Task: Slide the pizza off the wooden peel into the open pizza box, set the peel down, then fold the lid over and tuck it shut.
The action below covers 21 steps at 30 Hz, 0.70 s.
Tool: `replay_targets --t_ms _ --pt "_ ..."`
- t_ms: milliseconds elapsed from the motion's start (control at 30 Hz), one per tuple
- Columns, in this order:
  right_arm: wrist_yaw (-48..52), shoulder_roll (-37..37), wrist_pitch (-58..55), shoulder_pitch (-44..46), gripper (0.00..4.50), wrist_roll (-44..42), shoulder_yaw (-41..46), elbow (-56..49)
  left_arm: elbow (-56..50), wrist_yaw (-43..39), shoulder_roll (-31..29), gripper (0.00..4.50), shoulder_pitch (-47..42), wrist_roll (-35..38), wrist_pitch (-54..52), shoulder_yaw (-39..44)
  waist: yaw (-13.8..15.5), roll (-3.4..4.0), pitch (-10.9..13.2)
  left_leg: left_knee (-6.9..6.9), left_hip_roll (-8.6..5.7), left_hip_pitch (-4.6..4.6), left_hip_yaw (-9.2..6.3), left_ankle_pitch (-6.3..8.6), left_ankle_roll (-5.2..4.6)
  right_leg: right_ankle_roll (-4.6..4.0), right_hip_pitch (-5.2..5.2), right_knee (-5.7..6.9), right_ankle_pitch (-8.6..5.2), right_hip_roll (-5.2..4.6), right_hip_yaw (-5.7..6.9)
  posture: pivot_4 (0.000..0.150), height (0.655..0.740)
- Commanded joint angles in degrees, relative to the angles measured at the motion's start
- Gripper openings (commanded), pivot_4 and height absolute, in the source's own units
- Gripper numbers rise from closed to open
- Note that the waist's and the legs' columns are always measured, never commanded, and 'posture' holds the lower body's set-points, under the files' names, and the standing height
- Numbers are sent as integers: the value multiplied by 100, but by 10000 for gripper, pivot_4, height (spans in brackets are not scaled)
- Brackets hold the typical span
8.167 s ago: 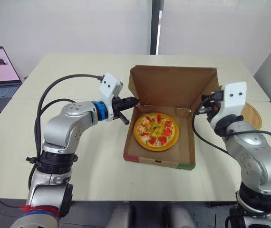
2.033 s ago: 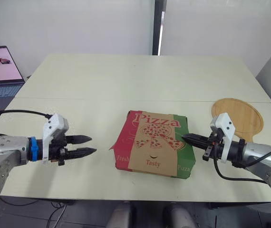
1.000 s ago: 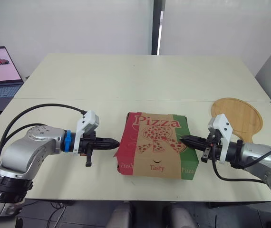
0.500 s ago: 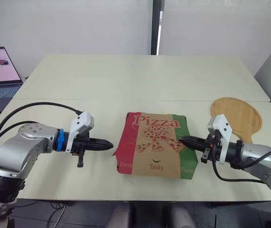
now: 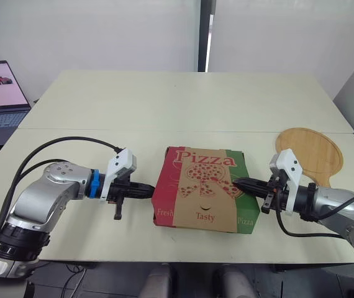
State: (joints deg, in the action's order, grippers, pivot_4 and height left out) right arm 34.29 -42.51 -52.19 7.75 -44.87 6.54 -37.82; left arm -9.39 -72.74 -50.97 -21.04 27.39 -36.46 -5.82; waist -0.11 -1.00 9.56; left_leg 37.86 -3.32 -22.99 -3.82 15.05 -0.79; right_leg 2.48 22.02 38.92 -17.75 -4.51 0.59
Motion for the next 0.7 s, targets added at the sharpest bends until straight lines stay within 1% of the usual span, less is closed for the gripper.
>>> replay_targets --t_ms 33,200,333,600,700 --pt "-100 45 -16 81 0 -148 58 -219 -69 130 40 349 31 -189 127 -93 0 0 0 0 0 0 0 0 0 0 0 0 0 0 0 1500 7281" --pt "-187 71 -24 62 0 -168 1 -257 -117 388 171 349 85 -273 82 -112 1 0 0 0 0 0 -1 0 0 0 0 1 0 0 0 1500 7281" --pt "-228 81 -32 82 0 -161 -52 -276 -321 594 275 349 140 -203 -80 -99 1 0 0 1 -1 1 -1 0 0 0 -1 1 0 0 0 1500 7281" --pt "-215 48 5 50 0 -149 -58 -269 -258 484 -240 349 207 -143 -192 271 -2 0 0 1 0 2 -2 0 0 0 -1 3 0 2 0 1500 7281" --pt "-191 35 32 38 0 -122 -57 -247 -231 509 -314 349 240 -43 -250 429 -2 0 0 0 1 3 -2 0 0 0 1 3 0 2 -1 1500 7281"
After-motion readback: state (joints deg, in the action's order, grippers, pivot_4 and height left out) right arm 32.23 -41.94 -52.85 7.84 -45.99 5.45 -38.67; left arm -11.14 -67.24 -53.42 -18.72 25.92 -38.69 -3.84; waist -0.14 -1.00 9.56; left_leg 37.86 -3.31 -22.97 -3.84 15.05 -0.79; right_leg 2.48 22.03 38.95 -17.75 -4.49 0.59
